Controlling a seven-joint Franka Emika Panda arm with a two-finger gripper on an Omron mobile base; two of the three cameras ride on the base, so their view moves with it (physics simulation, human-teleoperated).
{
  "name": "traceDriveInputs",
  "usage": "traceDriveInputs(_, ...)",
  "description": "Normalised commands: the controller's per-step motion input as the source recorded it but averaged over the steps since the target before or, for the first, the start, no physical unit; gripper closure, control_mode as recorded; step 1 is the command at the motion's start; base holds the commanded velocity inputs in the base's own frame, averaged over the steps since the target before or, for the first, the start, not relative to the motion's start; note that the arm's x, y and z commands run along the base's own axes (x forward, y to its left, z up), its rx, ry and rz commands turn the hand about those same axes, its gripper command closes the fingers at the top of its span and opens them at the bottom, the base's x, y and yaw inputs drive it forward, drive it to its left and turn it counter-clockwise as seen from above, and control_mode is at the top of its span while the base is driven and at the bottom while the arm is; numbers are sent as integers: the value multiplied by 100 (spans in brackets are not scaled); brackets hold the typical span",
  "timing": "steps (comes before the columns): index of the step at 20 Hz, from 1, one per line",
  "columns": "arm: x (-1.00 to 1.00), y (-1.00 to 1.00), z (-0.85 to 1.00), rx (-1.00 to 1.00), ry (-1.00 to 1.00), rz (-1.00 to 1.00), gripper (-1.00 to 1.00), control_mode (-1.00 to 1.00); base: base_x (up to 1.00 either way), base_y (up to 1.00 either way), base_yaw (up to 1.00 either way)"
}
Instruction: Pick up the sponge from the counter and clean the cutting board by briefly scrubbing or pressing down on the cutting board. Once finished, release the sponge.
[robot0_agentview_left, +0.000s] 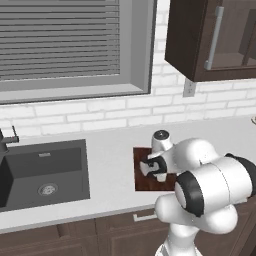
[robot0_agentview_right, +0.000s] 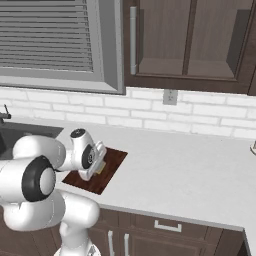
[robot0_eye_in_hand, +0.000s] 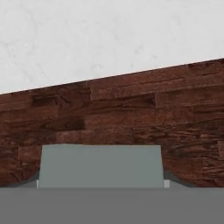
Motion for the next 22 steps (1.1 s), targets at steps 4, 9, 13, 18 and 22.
traceDriveInputs(4, 47, 0, -15, 4, 0, -2, 100, -100, 0, 0, 0)
traceDriveInputs(9, 54, 0, -7, 1, 0, -4, 100, -100, 0, 0, 0)
traceDriveInputs(13, 53, 0, 0, 0, 0, -9, 100, -100, 0, 0, 0)
traceDriveInputs(18, 11, 0, 0, 0, -4, -11, 100, -100, 0, 0, 0)
traceDriveInputs(22, -35, 0, 0, 0, 0, -9, 100, -100, 0, 0, 0)
